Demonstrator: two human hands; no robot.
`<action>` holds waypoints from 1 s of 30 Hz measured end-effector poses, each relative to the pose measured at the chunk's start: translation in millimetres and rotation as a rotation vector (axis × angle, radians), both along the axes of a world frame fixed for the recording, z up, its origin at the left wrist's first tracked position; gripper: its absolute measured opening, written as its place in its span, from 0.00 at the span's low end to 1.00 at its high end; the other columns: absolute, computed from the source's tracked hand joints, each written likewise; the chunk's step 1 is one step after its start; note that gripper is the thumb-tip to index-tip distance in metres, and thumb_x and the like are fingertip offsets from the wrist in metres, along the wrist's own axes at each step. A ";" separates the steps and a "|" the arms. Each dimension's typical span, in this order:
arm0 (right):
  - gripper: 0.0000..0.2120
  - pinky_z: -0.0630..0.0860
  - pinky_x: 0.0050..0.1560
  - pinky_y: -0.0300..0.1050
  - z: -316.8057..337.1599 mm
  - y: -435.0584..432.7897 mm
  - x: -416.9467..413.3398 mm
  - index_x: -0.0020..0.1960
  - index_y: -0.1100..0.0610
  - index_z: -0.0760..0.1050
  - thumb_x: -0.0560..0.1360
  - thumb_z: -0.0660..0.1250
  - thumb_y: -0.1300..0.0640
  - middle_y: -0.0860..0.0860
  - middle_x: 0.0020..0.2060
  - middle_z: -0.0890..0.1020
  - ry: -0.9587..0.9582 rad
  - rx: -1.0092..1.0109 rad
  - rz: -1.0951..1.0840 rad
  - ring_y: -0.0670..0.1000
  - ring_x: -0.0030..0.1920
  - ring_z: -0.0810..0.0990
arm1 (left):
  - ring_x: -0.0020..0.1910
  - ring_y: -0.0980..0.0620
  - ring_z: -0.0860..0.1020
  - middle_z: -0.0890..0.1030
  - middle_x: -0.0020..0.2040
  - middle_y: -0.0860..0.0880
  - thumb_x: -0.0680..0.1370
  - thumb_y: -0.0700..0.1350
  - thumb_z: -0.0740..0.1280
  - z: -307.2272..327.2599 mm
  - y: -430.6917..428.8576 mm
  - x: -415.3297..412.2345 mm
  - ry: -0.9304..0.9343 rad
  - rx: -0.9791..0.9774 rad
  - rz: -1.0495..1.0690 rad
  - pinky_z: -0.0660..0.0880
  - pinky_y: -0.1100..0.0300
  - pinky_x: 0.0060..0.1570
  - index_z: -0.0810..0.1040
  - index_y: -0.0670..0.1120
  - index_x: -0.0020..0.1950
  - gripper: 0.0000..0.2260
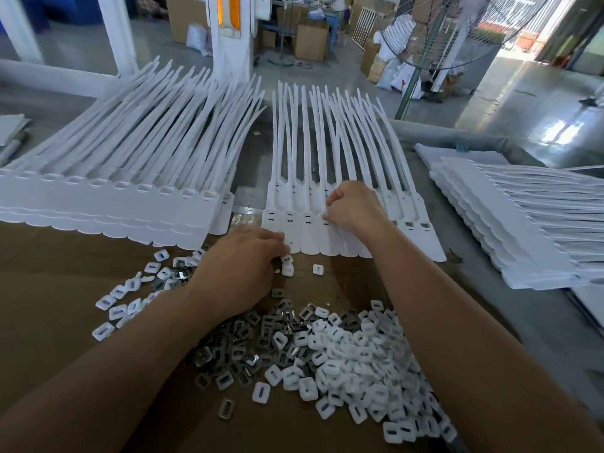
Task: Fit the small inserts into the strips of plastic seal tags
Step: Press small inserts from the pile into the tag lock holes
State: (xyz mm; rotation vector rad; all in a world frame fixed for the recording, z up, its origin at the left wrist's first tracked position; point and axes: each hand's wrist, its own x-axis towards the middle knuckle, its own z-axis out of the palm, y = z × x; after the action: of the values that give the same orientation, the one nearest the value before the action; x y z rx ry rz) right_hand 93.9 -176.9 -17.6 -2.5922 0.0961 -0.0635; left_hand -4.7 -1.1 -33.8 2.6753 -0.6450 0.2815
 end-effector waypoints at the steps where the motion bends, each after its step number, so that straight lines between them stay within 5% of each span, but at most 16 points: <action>1: 0.02 0.67 0.34 0.40 -2.0 -1.2 -2.4 0.44 0.58 0.77 0.73 0.66 0.62 0.48 0.44 0.78 -0.029 -0.003 0.008 0.44 0.37 0.72 | 0.65 0.50 0.69 0.74 0.65 0.50 0.73 0.35 0.60 0.6 -0.2 -0.4 0.004 -0.005 0.004 0.61 0.57 0.66 0.76 0.48 0.62 0.19; 6: 0.07 0.68 0.45 0.39 -2.0 -9.5 -17.6 0.46 0.50 0.71 0.73 0.68 0.58 0.42 0.39 0.74 -0.020 0.144 0.114 0.44 0.44 0.74 | 0.63 0.50 0.71 0.75 0.63 0.49 0.73 0.35 0.61 0.5 0.3 -0.8 -0.018 -0.026 0.002 0.62 0.59 0.64 0.78 0.47 0.60 0.17; 12: 0.04 0.71 0.45 0.35 29.3 -28.6 -59.7 0.46 0.47 0.74 0.74 0.68 0.54 0.41 0.43 0.78 0.088 0.145 0.341 0.40 0.45 0.76 | 0.52 0.48 0.79 0.82 0.51 0.46 0.67 0.29 0.64 4.5 -0.6 -1.0 -0.024 -0.029 -0.033 0.64 0.65 0.53 0.83 0.43 0.48 0.16; 17: 0.05 0.75 0.49 0.36 33.5 -29.6 -94.2 0.42 0.45 0.75 0.71 0.70 0.54 0.44 0.40 0.80 0.257 0.142 0.493 0.40 0.42 0.78 | 0.64 0.56 0.69 0.73 0.65 0.53 0.73 0.35 0.60 0.0 -1.2 1.3 -0.042 -0.031 0.009 0.52 0.72 0.57 0.76 0.49 0.62 0.20; 30: 0.06 0.76 0.44 0.35 38.0 -65.8 -101.7 0.39 0.48 0.79 0.68 0.74 0.57 0.45 0.36 0.82 0.354 0.006 0.439 0.38 0.35 0.78 | 0.65 0.58 0.67 0.72 0.66 0.53 0.73 0.35 0.60 -1.5 0.8 4.3 -0.059 -0.018 -0.017 0.45 0.79 0.52 0.75 0.49 0.63 0.20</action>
State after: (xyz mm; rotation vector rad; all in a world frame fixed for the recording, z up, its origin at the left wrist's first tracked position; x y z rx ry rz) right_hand -7.8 -242.6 20.4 -2.5309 -0.3439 0.5527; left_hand -0.4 -0.3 -35.3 2.6518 -0.6795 0.3613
